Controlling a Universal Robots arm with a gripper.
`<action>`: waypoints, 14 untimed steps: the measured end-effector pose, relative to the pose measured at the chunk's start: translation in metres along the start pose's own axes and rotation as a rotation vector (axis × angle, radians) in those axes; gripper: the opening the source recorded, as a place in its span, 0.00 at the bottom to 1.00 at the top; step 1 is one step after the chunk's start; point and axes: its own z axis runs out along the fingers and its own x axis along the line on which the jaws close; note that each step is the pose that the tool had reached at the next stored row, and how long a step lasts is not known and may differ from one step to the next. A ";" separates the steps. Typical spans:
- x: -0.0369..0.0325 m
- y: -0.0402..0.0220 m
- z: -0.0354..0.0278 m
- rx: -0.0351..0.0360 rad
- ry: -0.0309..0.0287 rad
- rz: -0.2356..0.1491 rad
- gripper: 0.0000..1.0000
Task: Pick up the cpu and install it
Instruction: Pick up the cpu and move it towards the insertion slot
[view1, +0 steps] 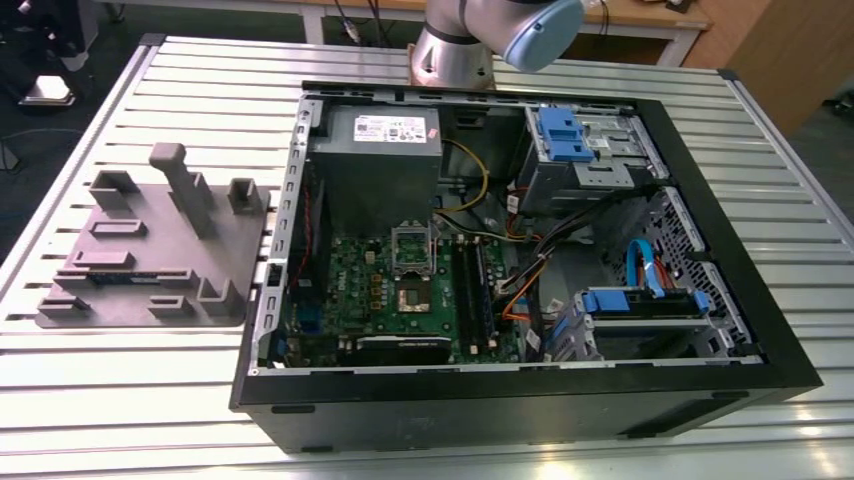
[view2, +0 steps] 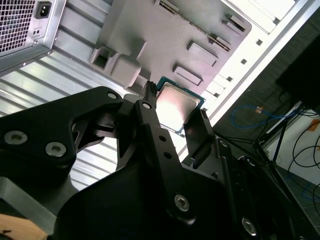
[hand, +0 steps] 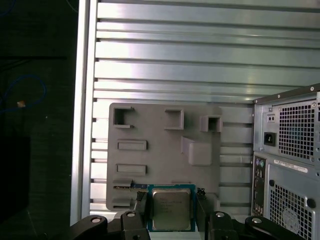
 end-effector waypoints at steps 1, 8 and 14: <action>0.0000 0.0000 0.0000 0.0000 0.0000 0.000 0.47; -0.0032 -0.0001 0.0001 0.0000 0.0000 0.000 0.47; -0.0066 -0.0001 0.0001 0.0000 0.0000 0.000 0.47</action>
